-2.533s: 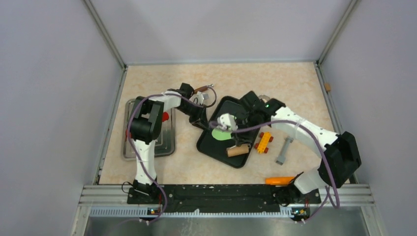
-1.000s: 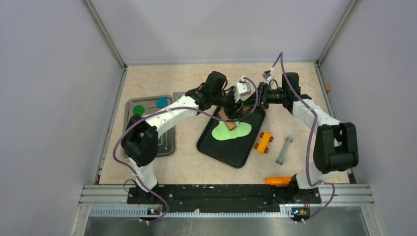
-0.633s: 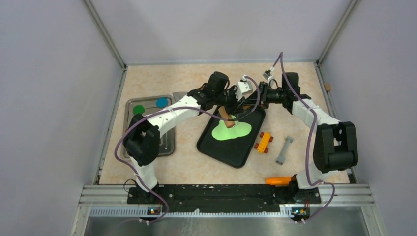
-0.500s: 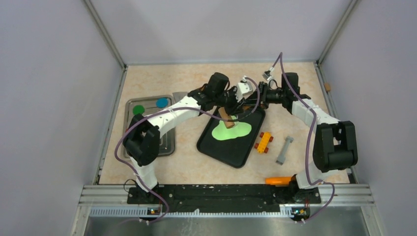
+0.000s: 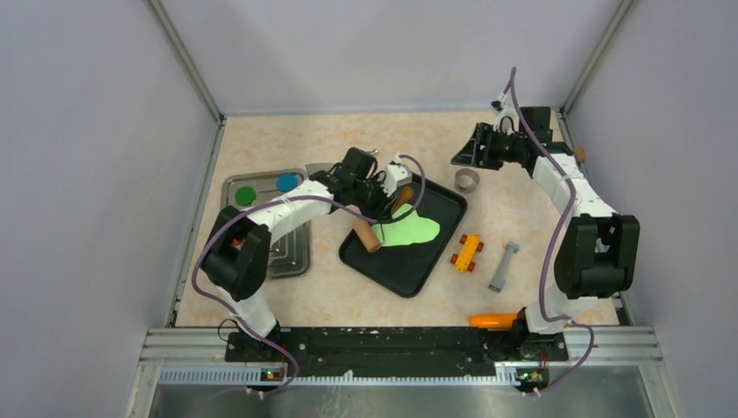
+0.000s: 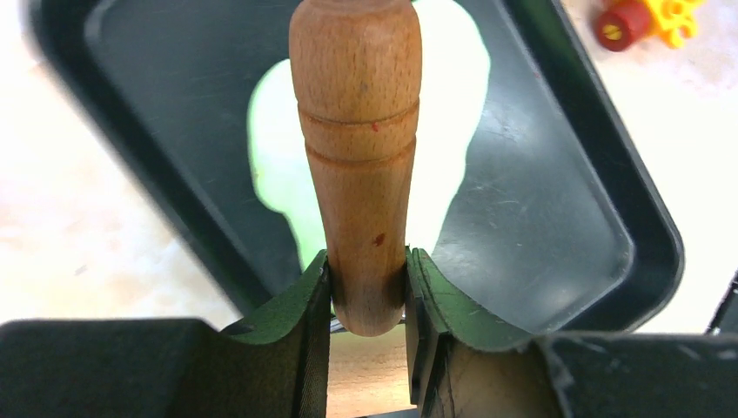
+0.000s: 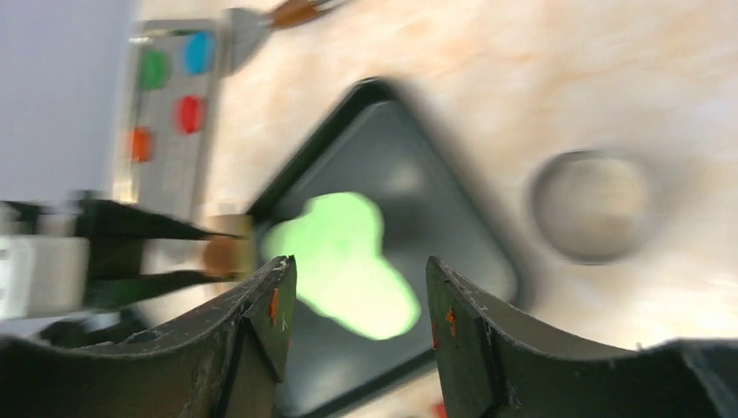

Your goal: Roll out the dumpling wrappers from the dough

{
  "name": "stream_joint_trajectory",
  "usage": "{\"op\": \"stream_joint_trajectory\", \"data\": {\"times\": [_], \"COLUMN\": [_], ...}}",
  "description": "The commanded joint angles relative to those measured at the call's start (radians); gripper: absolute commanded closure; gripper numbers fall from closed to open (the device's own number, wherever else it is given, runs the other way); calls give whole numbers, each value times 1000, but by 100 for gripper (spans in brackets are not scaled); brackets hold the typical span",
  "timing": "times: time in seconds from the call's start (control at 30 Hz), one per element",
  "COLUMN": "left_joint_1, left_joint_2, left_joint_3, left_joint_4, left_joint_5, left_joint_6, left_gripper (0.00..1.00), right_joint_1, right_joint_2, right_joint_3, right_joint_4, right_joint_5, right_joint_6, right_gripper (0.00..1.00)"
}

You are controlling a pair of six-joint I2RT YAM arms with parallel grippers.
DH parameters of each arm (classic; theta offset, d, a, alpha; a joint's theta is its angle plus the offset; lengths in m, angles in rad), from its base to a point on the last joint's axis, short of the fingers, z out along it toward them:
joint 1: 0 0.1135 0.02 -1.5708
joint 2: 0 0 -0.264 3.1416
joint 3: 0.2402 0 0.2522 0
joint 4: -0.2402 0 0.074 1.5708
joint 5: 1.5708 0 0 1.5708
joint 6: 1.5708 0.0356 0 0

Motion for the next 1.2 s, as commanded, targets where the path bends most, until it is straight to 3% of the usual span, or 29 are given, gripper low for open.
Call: {"op": "stream_joint_trajectory", "data": {"times": [0.0,0.1,0.23,0.37,0.57,0.7,1.0,1.07,1.17], "left_joint_1": [78,135,193,207,234,258,269,270,270], "left_joint_2": [-88,-73,-42,1,159,200,267,273,282], "left_joint_3": [45,83,156,209,355,342,334,330,333], "left_joint_4": [-22,-58,-93,-130,-327,-307,-333,-335,-338], "left_joint_5": [-76,-33,46,-25,-159,-204,-147,-130,-153], "left_joint_6": [-21,-46,-129,-121,-11,8,-53,-75,-100], "left_gripper": [100,100,100,100,100,100,100,92,71], "right_joint_1": [-7,-7,-7,-7,-9,-9,-9,-9,-9], "right_joint_2": [44,113,166,199,259,298,384,404,427], "right_joint_3": [123,170,170,165,211,240,289,304,323], "right_joint_4": [-170,-215,-205,-181,-192,-198,-176,-178,-183], "right_joint_5": [381,427,498,532,540,524,536,533,528], "right_joint_6": [-340,-453,-447,-452,-493,-496,-467,-464,-457], "right_gripper": [44,50,51,52,57,59,63,70,75]}}
